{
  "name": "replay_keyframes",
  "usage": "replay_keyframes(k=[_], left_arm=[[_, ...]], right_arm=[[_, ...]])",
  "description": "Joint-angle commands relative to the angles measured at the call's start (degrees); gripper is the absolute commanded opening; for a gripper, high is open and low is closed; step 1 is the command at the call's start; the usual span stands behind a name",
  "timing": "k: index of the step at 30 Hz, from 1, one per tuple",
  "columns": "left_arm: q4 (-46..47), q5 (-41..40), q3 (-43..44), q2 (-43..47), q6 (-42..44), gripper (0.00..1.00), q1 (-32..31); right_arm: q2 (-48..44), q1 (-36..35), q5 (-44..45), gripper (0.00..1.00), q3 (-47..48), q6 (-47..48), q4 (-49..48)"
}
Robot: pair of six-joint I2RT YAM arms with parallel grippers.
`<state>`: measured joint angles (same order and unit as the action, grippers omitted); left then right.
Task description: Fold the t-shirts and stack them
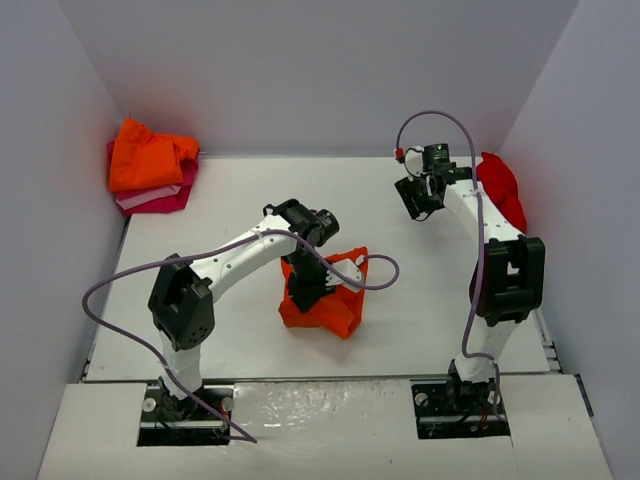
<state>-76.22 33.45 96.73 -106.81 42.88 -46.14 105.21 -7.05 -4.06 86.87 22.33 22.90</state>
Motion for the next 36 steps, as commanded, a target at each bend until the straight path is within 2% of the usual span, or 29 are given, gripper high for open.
replay_keyframes(k=[1,16,18,20,21,25,31,32,35,36], left_arm=[[-8.0,1.6,3.5,-0.7,0.8,0.00,0.7],[-11.1,3.1,24.9,-17.2,2.8,0.00,9.6],[-10.4,2.6,27.5,-18.6,1.9,0.10,10.9],[-9.2,2.6,29.1,-19.3,0.7,0.52,12.0],[-8.3,2.3,29.2,-19.5,-0.1,0.68,12.3],[-3.9,0.8,28.0,-18.6,-2.2,0.93,13.8],[0.8,-0.7,23.1,-13.9,-3.8,0.97,15.8],[0.8,-0.8,22.7,-13.5,-3.6,0.97,16.1],[1.8,-0.9,21.3,-12.5,-3.7,0.97,17.0],[2.9,-1.2,20.8,-12.2,-4.0,0.97,17.1]], right_arm=[[-3.4,0.2,-0.6,0.57,0.6,-0.2,-2.1],[-4.1,0.5,0.5,0.57,-1.9,1.0,-2.2],[-4.5,0.5,0.3,0.57,-2.4,0.9,-2.2],[-4.8,0.5,0.0,0.57,-2.9,1.0,-2.4],[-5.1,0.5,0.0,0.57,-3.2,1.0,-2.4],[-6.4,0.5,0.5,0.57,-3.9,1.3,-2.3],[-9.5,0.5,-0.6,0.56,-3.6,1.2,-2.3],[-10.6,0.5,-1.5,0.53,-3.5,1.0,-2.3],[-13.3,0.5,-5.9,0.34,-3.9,0.5,-2.2],[-14.0,0.4,-6.2,0.33,-4.0,0.4,-2.1]])
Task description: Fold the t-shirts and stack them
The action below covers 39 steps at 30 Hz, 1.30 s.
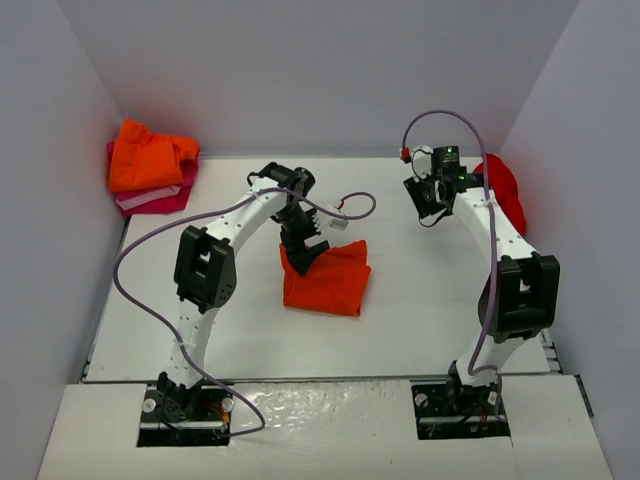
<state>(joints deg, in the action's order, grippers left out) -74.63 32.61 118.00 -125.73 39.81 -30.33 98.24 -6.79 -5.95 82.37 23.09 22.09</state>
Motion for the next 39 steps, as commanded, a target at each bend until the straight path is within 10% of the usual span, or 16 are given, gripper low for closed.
replay_keyframes(k=[1,19,22,27,36,39], left_arm=[[1.7,-0.5,-0.6,6.4,-1.1,0.97,1.4],[1.0,3.9,15.0,-10.8,-2.0,0.96,1.8],[-0.3,4.9,18.0,-13.5,-2.1,0.79,1.9],[1.8,4.9,17.0,-13.2,-3.1,0.20,1.9],[6.9,2.5,9.7,-6.9,-5.0,0.29,2.0],[8.5,0.0,9.7,-6.9,-6.2,0.47,2.1]], right_arm=[[-7.1,0.0,-4.6,0.35,0.7,-0.3,-0.7],[-6.7,0.1,-3.1,0.42,-1.6,-0.3,0.5],[-6.3,0.0,-2.8,0.42,-1.4,-0.3,0.5],[-6.2,0.0,-1.9,0.42,-1.9,0.1,0.4],[-5.6,0.0,-3.5,0.42,-3.4,0.0,-0.3],[-5.6,0.0,-3.4,0.43,-3.9,0.0,-0.5]])
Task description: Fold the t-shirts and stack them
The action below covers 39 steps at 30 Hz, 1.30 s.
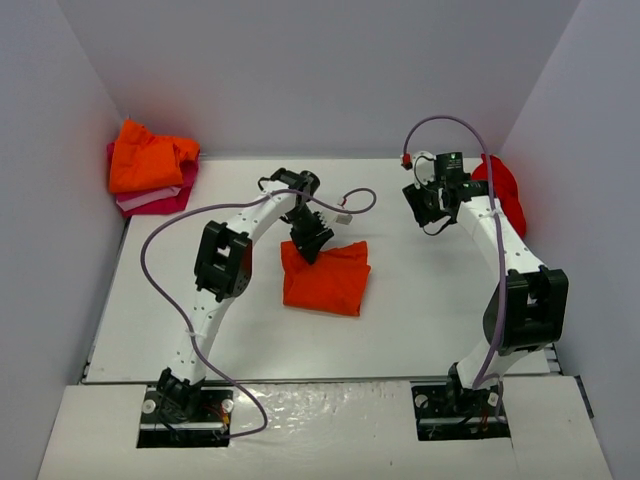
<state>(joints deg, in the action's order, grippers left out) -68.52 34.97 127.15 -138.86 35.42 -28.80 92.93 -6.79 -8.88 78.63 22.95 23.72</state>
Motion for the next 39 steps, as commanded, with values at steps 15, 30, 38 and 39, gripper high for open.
replay_keyframes(k=[15,30,38,39], left_arm=[[3.3,-3.7,0.4,10.5,-0.4,0.80,0.4],[-3.9,4.1,0.7,10.8,3.2,0.66,-0.9],[-5.6,5.3,-1.3,10.2,4.7,0.57,-1.9],[-5.4,5.0,-1.5,10.2,4.8,0.57,-2.0]], right_arm=[[-0.6,0.1,0.9,0.47,-3.0,0.3,-4.1],[-0.9,0.1,1.3,0.47,-3.7,0.0,-4.5],[-0.8,0.0,1.5,0.47,-3.8,-0.2,-4.5],[-0.7,0.0,1.5,0.47,-3.9,-0.2,-4.5]])
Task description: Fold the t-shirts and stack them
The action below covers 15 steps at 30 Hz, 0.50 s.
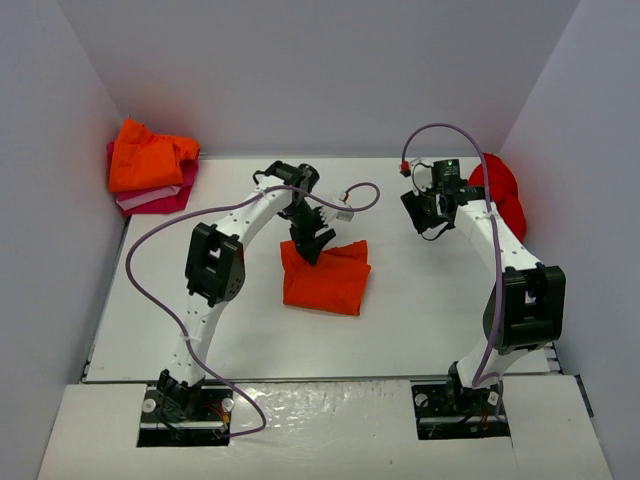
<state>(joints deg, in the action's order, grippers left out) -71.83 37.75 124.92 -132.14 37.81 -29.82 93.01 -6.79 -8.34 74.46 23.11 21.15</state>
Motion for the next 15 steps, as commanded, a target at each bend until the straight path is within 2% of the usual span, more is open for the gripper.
replay_keyframes(k=[1,15], left_arm=[[-1.7,1.9,0.4,3.5,2.3,0.57,-1.1],[-0.4,-0.6,1.9,0.0,2.1,0.57,-1.3]], right_arm=[[-0.6,0.0,0.9,0.47,0.3,-0.5,-2.0],[-0.3,0.0,1.1,0.47,-0.3,-0.4,-2.2]])
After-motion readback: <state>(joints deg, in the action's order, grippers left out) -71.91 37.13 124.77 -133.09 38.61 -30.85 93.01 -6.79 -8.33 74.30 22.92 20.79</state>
